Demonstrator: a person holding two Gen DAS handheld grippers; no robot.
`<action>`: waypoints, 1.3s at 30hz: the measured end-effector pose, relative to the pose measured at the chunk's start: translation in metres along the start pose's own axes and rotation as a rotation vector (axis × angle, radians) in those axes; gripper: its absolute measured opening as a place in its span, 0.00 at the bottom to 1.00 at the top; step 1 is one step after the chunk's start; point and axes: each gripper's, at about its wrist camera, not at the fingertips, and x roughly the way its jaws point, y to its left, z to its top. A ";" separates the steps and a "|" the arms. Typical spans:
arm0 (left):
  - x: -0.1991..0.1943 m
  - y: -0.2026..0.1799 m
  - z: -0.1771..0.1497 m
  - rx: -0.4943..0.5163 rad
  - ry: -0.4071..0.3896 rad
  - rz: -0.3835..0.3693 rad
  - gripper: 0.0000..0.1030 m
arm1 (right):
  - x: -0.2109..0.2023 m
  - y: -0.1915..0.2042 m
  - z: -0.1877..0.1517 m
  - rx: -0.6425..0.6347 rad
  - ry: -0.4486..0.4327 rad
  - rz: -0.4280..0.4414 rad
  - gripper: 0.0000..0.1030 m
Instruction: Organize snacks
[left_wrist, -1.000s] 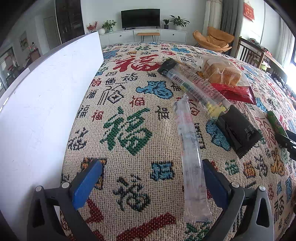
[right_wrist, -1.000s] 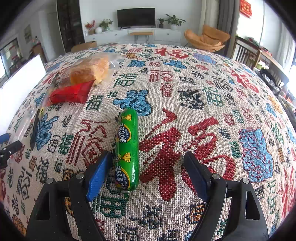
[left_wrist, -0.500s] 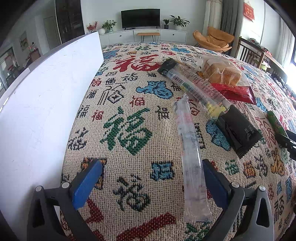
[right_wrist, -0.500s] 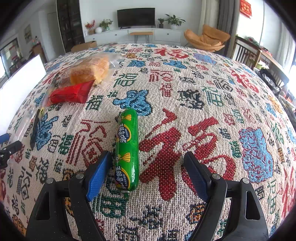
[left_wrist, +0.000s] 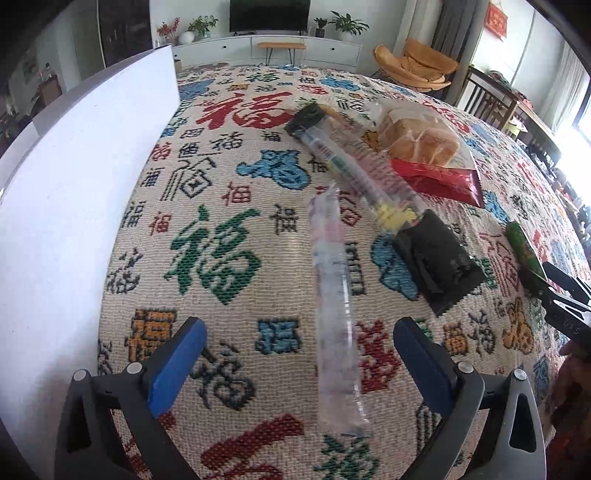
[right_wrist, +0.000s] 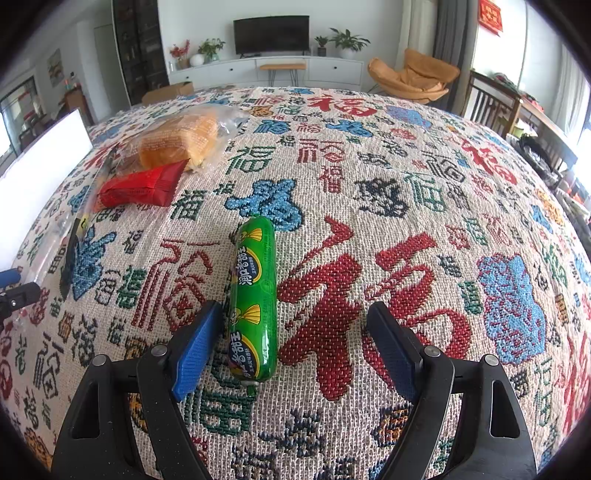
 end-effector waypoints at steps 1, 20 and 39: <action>0.001 -0.006 0.001 0.017 0.008 0.009 0.87 | 0.000 0.000 0.000 0.000 0.000 0.000 0.81; -0.024 0.013 -0.020 -0.041 -0.018 -0.114 0.17 | 0.005 -0.054 0.047 0.243 0.263 0.299 0.83; -0.080 0.014 -0.027 -0.125 -0.096 -0.268 0.17 | 0.009 -0.013 0.056 0.139 0.343 0.288 0.23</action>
